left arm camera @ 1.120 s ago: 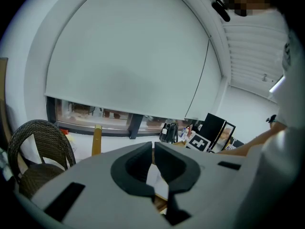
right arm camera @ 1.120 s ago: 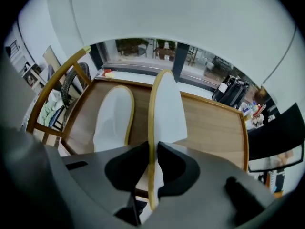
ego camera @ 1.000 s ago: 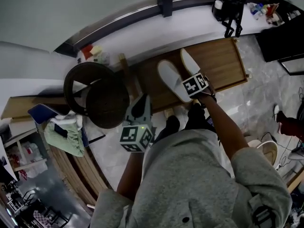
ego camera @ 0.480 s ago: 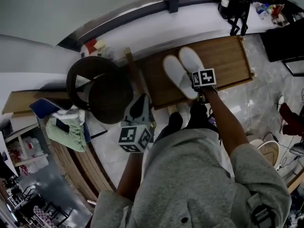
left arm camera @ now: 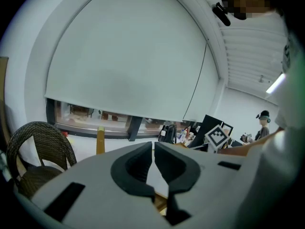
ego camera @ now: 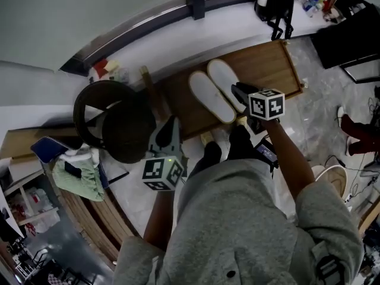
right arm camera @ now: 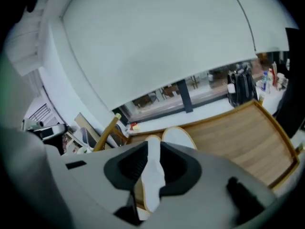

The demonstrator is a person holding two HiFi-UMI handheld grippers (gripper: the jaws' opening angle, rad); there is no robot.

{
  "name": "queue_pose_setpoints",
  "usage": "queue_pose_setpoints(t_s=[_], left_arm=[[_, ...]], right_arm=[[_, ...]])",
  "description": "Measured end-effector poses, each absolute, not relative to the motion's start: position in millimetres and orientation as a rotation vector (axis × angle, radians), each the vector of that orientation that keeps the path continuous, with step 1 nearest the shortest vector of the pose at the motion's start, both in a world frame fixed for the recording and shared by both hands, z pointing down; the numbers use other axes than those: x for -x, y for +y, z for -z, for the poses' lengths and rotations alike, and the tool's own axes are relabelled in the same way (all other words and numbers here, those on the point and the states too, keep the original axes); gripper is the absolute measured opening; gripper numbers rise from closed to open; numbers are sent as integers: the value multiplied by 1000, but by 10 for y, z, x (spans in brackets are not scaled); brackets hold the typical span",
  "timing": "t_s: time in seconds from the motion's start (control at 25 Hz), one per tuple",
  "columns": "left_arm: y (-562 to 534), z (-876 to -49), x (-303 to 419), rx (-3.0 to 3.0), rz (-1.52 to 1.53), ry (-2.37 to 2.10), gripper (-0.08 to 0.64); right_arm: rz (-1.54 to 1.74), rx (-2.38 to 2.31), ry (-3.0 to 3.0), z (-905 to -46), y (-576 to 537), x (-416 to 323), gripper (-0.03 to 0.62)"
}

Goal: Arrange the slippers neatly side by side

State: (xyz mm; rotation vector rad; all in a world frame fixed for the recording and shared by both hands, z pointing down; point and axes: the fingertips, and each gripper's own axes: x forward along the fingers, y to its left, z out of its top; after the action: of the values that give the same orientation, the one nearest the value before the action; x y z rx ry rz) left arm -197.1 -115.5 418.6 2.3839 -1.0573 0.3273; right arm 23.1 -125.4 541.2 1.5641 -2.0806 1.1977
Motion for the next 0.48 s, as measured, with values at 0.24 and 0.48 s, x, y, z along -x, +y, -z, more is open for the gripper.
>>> queue_pose_setpoints(t_s=[0.24,0.48], left_arm=[[-1067,-3930,1746,-2447,-244,-1038,26],[-841,-3543,1473,-2493,-163,-1061,26]], right_arm=[[-757,-1615,-2262,-4377,-966,-411,40],[-609,-1804,-2279,-3840,-497,-897,40]])
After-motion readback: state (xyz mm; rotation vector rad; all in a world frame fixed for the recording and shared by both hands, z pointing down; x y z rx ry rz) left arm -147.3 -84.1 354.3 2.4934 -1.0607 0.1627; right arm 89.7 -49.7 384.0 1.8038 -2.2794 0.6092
